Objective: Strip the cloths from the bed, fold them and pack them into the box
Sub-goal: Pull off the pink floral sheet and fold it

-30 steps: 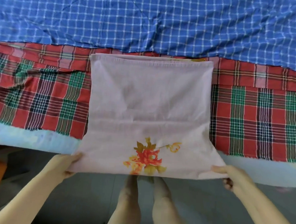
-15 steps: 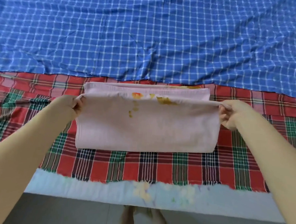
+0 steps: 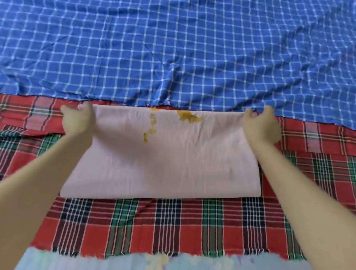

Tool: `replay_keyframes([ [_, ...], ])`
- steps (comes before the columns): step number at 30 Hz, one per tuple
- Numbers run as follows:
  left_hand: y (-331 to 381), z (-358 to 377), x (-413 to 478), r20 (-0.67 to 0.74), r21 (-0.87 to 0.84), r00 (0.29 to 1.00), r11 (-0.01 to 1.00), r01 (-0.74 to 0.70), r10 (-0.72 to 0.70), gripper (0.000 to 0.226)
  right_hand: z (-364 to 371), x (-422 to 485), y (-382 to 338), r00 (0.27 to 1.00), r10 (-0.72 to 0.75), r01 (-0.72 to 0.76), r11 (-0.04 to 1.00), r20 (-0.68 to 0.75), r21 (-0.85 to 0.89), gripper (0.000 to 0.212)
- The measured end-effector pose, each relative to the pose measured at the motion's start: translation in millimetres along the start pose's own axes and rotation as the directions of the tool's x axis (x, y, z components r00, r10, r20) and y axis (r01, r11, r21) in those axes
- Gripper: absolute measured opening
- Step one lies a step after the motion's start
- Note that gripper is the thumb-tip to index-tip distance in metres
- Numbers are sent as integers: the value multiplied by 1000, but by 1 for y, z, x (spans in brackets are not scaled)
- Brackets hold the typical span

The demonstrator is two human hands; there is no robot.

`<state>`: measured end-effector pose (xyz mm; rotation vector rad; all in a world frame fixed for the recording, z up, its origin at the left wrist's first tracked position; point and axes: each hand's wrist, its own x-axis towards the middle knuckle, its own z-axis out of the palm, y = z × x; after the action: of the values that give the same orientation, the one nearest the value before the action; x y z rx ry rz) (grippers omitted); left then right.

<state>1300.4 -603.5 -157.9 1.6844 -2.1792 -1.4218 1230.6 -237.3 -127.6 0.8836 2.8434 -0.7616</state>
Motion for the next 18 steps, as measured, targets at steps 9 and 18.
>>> replay_keyframes([
  [9, -106, 80, -131, 647, 522, 492, 133, -843, 582, 54, 70, -58, 101, 804, -506, 594, 676, 311, -436, 56],
  [18, -116, 81, -132, 653, 563, 517, 102, -820, 553, 58, 34, -77, 144, 993, -105, 111, 984, 52, -136, 38],
])
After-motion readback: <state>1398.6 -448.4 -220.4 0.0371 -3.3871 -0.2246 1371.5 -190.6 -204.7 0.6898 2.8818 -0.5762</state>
